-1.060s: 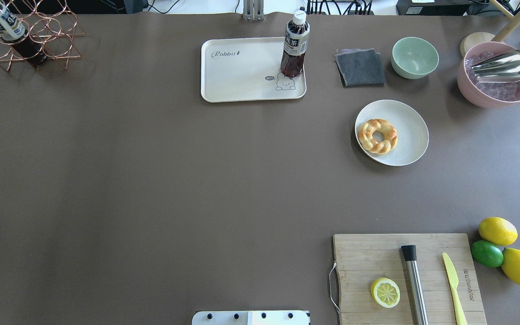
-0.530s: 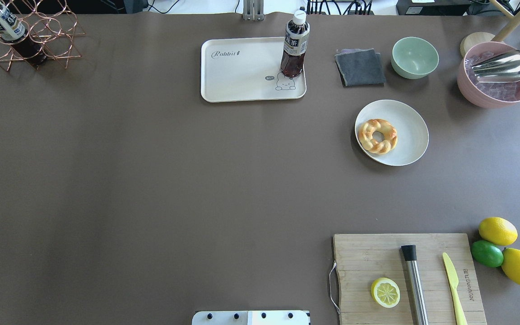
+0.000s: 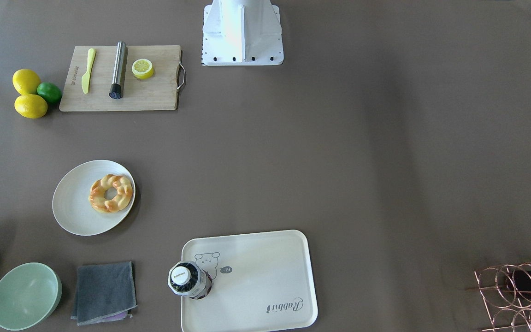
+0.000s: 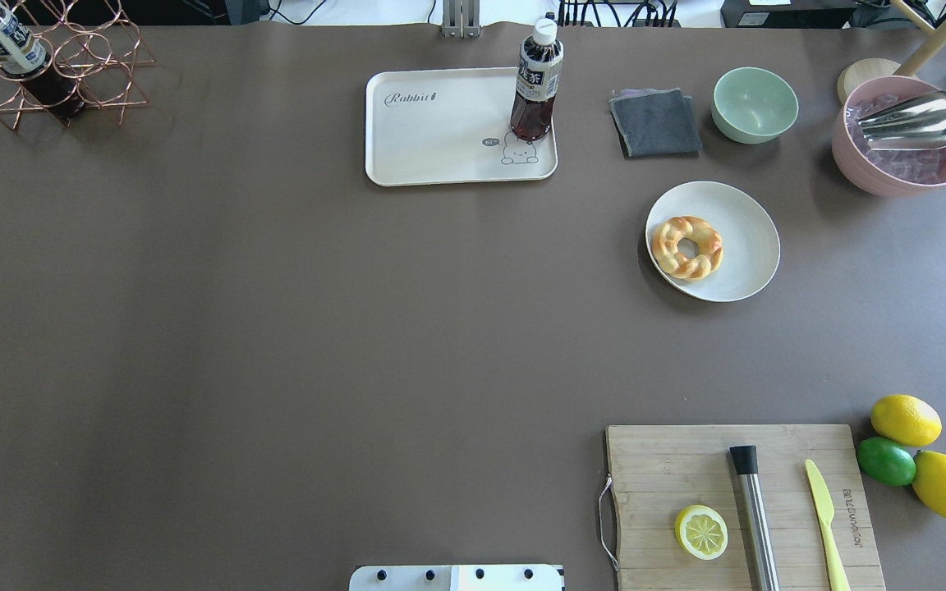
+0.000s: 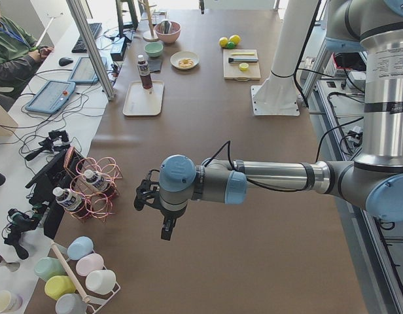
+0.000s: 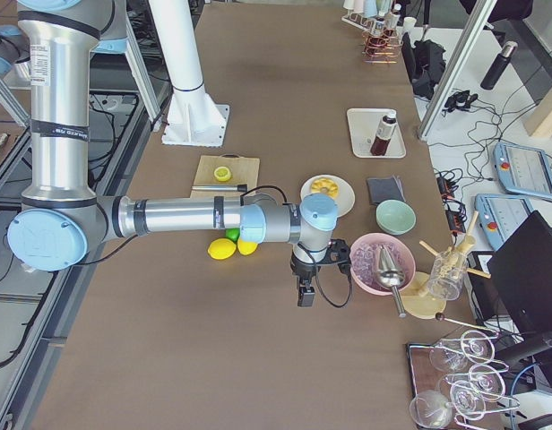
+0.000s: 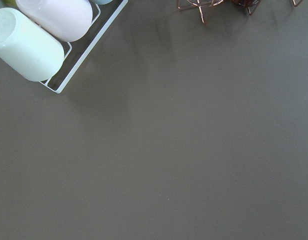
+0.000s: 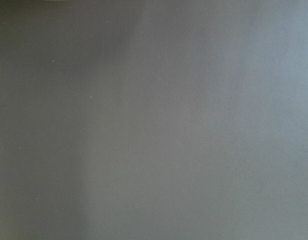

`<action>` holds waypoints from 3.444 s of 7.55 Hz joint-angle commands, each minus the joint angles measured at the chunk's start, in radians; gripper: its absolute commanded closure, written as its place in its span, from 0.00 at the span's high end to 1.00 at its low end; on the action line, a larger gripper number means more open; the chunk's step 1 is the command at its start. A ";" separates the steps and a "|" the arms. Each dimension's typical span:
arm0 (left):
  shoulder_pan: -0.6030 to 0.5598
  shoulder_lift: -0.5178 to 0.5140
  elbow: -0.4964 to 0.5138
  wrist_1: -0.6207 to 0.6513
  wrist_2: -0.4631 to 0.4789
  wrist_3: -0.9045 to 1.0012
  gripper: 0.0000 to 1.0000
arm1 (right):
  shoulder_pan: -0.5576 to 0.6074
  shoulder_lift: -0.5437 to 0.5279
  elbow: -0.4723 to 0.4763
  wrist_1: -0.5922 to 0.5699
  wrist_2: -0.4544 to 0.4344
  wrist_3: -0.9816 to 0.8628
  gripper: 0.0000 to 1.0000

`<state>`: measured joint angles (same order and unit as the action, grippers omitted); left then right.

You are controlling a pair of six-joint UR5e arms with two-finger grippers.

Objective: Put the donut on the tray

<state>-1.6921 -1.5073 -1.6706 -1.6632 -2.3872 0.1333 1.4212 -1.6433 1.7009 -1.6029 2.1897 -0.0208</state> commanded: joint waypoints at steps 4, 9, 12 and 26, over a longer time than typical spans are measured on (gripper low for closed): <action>-0.011 -0.022 0.006 -0.003 -0.067 -0.096 0.99 | -0.045 0.092 0.174 -0.003 -0.050 0.028 1.00; 0.067 -0.063 0.006 -0.044 -0.139 -0.178 0.98 | -0.392 0.183 0.050 0.317 -0.097 0.606 1.00; 0.090 -0.062 0.005 -0.139 -0.150 -0.262 0.99 | -0.456 0.188 -0.124 0.640 -0.093 0.771 0.99; 0.115 -0.105 0.000 -0.161 -0.194 -0.392 0.98 | -0.637 0.412 -0.050 0.695 -0.166 1.328 0.00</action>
<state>-1.5937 -1.5894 -1.6693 -1.8246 -2.5416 -0.1896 0.8450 -1.3422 1.6438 -0.9036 2.0414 1.1684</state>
